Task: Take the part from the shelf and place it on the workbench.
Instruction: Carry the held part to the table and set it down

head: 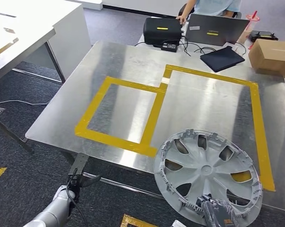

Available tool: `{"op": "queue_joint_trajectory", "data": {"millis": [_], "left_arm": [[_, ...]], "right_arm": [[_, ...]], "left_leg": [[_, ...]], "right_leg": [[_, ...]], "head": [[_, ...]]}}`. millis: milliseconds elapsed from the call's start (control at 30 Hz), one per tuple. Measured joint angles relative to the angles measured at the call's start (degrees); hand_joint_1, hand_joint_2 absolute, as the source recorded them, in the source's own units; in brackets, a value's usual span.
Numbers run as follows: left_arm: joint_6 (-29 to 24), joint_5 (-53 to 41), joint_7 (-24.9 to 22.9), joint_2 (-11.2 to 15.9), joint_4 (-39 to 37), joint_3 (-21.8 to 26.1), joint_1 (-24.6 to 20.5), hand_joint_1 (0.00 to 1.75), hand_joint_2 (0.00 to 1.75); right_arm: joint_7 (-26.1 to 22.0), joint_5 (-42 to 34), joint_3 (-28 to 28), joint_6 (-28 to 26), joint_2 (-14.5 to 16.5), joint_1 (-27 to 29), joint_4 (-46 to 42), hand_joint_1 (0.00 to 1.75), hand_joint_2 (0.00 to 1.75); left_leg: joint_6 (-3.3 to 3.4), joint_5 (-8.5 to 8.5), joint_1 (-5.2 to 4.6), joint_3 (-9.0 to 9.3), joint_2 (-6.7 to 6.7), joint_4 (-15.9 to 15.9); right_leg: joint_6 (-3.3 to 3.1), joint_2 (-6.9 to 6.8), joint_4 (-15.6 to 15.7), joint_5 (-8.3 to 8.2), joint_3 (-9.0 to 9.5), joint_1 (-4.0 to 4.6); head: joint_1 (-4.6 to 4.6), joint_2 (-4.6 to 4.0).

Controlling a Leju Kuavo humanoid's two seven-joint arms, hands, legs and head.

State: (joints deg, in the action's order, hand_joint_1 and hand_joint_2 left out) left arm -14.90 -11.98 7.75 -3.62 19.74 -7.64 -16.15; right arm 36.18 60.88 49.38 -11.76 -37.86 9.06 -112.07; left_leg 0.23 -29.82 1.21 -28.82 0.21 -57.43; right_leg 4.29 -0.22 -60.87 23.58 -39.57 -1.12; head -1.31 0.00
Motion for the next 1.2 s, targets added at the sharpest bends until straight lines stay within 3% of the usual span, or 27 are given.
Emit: {"op": "queue_joint_trajectory", "data": {"millis": [100, 133, 167, 200, 267, 333, 400, 467, 533, 600, 633, 667, 700, 800, 867, 1000, 1033, 1133, 1200], "left_arm": [[-1.2, -0.01, 0.68, 0.15, -0.14, 0.42, -0.26, 0.0, 1.75], [-1.43, -0.02, 0.87, 0.24, -0.2, 0.58, -0.27, 0.0, 1.75], [-1.56, -0.03, 1.02, 0.33, -0.25, 0.78, -0.27, 0.0, 1.75], [-1.62, -0.03, 1.14, 0.43, -0.29, 0.95, -0.27, 0.0, 1.75], [-1.65, -0.05, 1.28, 0.56, -0.32, 1.19, -0.22, 0.0, 1.75], [-1.92, -0.08, 1.34, 0.7, -0.35, 1.36, -0.13, 0.0, 1.75], [-2.9, -0.18, 1.34, 0.87, -0.37, 1.62, -0.06, 0.0, 1.75], [-4.14, -0.43, 1.28, 1.14, -0.41, 1.9, 0.07, 0.0, 1.75], [-5.01, -0.71, 1.05, 1.46, -0.63, 2.08, 0.15, 0.0, 1.75], [-5.68, -0.91, 0.62, 1.81, -0.96, 2.24, 0.15, 0.0, 1.75], [-5.99, -0.99, 0.35, 1.98, -1.1, 2.37, 0.15, 0.0, 1.75], [-6.29, -1.08, 0.0, 2.13, -1.25, 2.49, 0.15, 0.0, 1.75], [-6.63, -1.16, -0.42, 2.28, -1.4, 2.62, 0.14, 0.0, 1.75], [-8.24, -1.39, -1.68, 2.74, -1.78, 2.97, -0.09, 0.0, 1.75], [-10.08, -1.34, -2.23, 2.91, -1.92, 3.36, -0.43, 0.0, 1.75], [-13.74, 0.75, -1.0, 3.21, -2.11, 5.4, -1.02, 0.0, 1.75], [-13.23, 1.99, 0.42, 3.31, -2.13, 6.17, -1.15, 0.0, 1.75], [-7.65, 6.17, 6.35, 3.56, -2.13, 8.94, -1.54, 0.0, 1.75], [-2.71, 8.11, 9.4, 3.55, -2.13, 10.42, -1.86, 0.0, 1.75]], "right_arm": [[-0.42, -0.19, 0.15, -0.22, -0.17, -0.13, 0.53, 1.75, 1.75], [-0.51, -0.26, 0.24, -0.28, -0.17, -0.14, 0.73, 1.75, 1.75], [-0.56, -0.32, 0.33, -0.34, -0.17, -0.13, 0.89, 1.75, 1.75], [-0.6, -0.37, 0.41, -0.4, -0.17, -0.13, 1.02, 1.75, 1.75], [-0.65, -0.4, 0.51, -0.5, -0.21, -0.29, 1.13, 1.75, 1.75], [-0.85, -0.43, 0.64, -0.6, -0.29, -0.59, 1.18, 1.75, 1.75], [-1.31, -0.48, 0.77, -0.71, -0.34, -0.81, 1.25, 1.75, 1.75], [-1.85, -0.51, 0.81, -0.78, -0.35, -0.92, 1.33, 1.75, 1.75], [-2.29, -0.61, 0.81, -0.8, -0.35, -1.1, 1.41, 1.75, 1.75], [-2.62, -0.77, 0.8, -0.83, -0.35, -1.26, 1.63, 1.75, 1.75], [-2.75, -0.84, 0.77, -0.86, -0.35, -1.32, 1.81, 1.75, 1.75], [-2.9, -0.91, 0.71, -0.93, -0.35, -1.38, 2.01, 1.75, 1.75], [-3.1, -0.95, 0.58, -1.02, -0.35, -1.45, 2.17, 1.75, 1.75], [-4.1, -1.16, -0.05, -1.17, -0.39, -1.73, 2.55, 1.75, 1.75], [-4.91, -1.38, -0.42, -1.17, -0.5, -1.81, 2.75, 1.75, 1.75], [-6.95, -2.01, -1.14, -1.13, -0.63, -1.79, 3.51, 1.75, 1.75], [-7.52, -2.14, -1.3, -1.13, -0.65, -1.77, 3.7, 1.75, 1.75], [-8.99, -2.21, -1.67, -1.05, -0.66, -1.6, 4.12, 1.75, 1.75], [-9.62, -1.96, -1.83, -0.88, -0.66, -1.39, 4.26, 1.75, 1.75]], "left_leg": [[0.61, 0.64, -0.36, -0.17, 0.2, 0.01], [0.68, 0.66, -0.53, -0.21, 0.21, 0.01], [0.72, 0.62, -0.66, -0.18, 0.21, 0.0], [0.72, 0.55, -0.75, -0.08, 0.2, 0.0], [0.6, 0.31, -0.8, 0.28, 0.16, -0.01], [0.07, -0.09, -0.92, 0.57, -0.09, 0.03], [-0.68, -0.39, -0.9, 0.76, -0.33, 0.36], [-1.35, -0.76, -0.71, 0.91, -0.45, 0.33], [-1.91, -2.78, -0.67, -0.92, -0.49, -3.21], [-2.36, -5.84, -0.63, -5.28, -0.44, -10.33], [-2.55, -6.6, -0.58, -7.24, -0.43, -13.25], [-2.71, -6.27, -0.52, -8.3, -0.42, -14.41], [-2.84, -4.94, -0.43, -8.26, -0.41, -13.52], [-3.21, 0.25, 0.15, -3.57, -0.4, -3.57], [-2.63, 1.1, 0.3, -1.88, -0.19, -0.31], [-0.73, 1.85, 0.33, -1.75, 0.26, -0.17], [-0.38, 2.1, 0.34, -1.69, 0.41, -0.14], [0.14, 2.11, -0.01, -1.69, 0.79, -0.13], [0.31, 1.9, -0.29, -1.52, 0.88, -0.14]], "right_leg": [[0.17, 0.08, -11.33, 6.33, -4.93, 0.05], [0.11, 0.09, -13.89, 7.25, -6.02, 0.09], [-0.03, 0.1, -14.36, 7.07, -6.07, 0.15], [-0.25, 0.09, -12.41, 5.87, -4.9, 0.25], [-0.86, -0.14, -4.38, 2.47, -0.47, 0.56], [-1.4, -0.33, 1.17, 0.7, 2.45, 1.0], [-1.84, -0.24, 2.05, 0.65, 2.85, 1.42], [-2.5, -0.04, 2.84, 0.38, 3.74, 1.11], [-3.06, 0.02, 3.65, -0.22, 4.7, 0.58], [-3.21, -0.11, 3.75, -0.43, 4.7, 0.5], [-3.19, -0.13, 3.75, -0.43, 4.63, 0.46], [-3.17, -0.11, 3.74, -0.42, 4.57, 0.41], [-3.07, -0.03, 3.73, -0.47, 4.51, 0.31], [-2.01, 0.45, 3.17, -0.53, 4.02, 0.13], [-1.04, 0.6, 2.89, 0.0, 3.65, 0.29], [-0.09, 0.55, 1.85, 1.58, 3.45, 0.31], [0.01, 0.53, -0.53, 3.03, 2.45, 0.3], [0.05, 0.51, -12.06, 8.45, -3.1, 0.4], [-0.19, 0.52, -14.87, 8.71, -4.7, 0.48]], "head": [[0.41, 0.0], [0.43, 0.0], [0.43, 0.0], [0.42, 0.0], [0.44, 0.0], [0.4, -0.01], [0.35, -0.01], [0.26, -0.01], [-0.16, -0.01], [-0.58, 0.0], [-0.68, 0.0], [-0.7, 0.0], [-0.71, 0.0], [-0.85, 0.0], [-0.77, -0.01], [-0.43, -0.01], [-0.29, -0.01], [-0.13, 0.0], [-0.13, 0.0]]}}
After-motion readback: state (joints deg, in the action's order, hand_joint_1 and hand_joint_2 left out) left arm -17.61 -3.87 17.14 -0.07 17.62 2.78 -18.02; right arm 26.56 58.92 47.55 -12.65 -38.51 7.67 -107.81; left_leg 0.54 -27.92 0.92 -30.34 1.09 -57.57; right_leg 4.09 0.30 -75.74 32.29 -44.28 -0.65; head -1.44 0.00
